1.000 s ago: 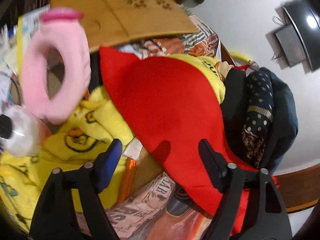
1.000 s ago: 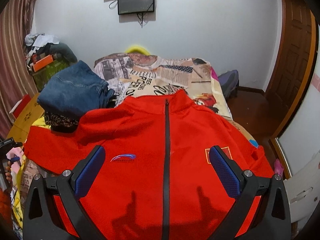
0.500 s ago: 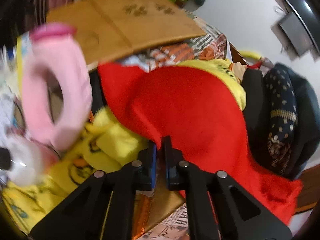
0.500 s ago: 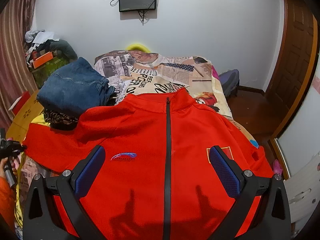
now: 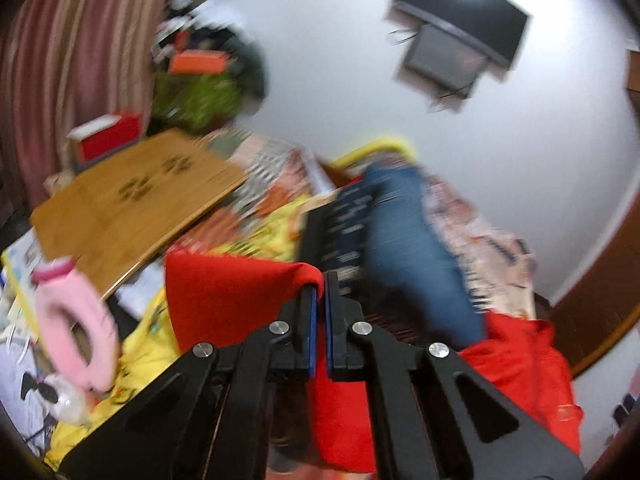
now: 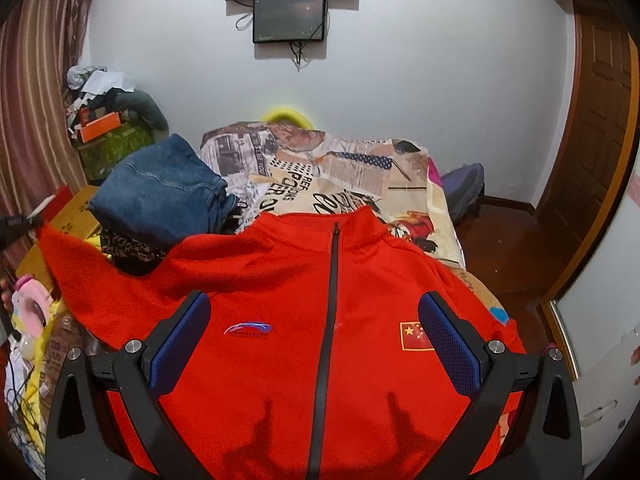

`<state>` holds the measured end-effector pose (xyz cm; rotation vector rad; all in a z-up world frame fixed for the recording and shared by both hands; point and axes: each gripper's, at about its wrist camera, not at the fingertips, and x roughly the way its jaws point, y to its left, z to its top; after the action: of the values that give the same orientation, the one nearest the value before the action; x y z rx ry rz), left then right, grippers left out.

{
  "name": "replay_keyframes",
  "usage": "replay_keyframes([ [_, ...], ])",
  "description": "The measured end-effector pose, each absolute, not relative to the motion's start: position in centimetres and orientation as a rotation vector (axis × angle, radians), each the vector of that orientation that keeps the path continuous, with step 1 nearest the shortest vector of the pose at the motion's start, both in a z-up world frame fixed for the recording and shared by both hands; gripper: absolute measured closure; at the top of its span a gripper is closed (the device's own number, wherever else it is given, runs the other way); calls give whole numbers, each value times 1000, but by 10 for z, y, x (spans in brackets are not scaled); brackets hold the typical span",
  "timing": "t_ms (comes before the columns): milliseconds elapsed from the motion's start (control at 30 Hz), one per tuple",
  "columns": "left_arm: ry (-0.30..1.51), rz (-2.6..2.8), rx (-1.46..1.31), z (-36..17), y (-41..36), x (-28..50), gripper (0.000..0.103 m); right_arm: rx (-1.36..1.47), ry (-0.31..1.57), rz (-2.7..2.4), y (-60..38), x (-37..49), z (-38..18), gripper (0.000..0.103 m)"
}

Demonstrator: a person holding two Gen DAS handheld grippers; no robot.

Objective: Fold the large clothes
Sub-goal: 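Lift the sleeve with the left gripper, lay it across the jacket body, release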

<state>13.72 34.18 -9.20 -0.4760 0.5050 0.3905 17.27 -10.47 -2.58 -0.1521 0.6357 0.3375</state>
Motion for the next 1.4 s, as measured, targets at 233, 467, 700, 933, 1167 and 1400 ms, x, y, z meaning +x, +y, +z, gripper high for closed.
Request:
replay_keyframes([
  [233, 417, 186, -372, -28, 246, 166, 101, -170, 630, 371, -120, 177, -26, 0],
  [467, 443, -3, -288, -3, 156, 204, 101, -166, 644, 392, -140, 181, -29, 0],
  [700, 575, -163, -224, -28, 69, 237, 101, -163, 673, 387, -160, 183, -38, 0],
  [933, 802, -294, -218, -85, 6, 261, 101, -143, 713, 349, -179, 183, -49, 0],
  [1167, 998, -405, -165, -137, -35, 264, 101, -177, 757, 303, -189, 187, -59, 0],
  [1400, 1021, -403, -5, -145, -58, 251, 85, -223, 781, 266, -194, 186, -64, 0],
])
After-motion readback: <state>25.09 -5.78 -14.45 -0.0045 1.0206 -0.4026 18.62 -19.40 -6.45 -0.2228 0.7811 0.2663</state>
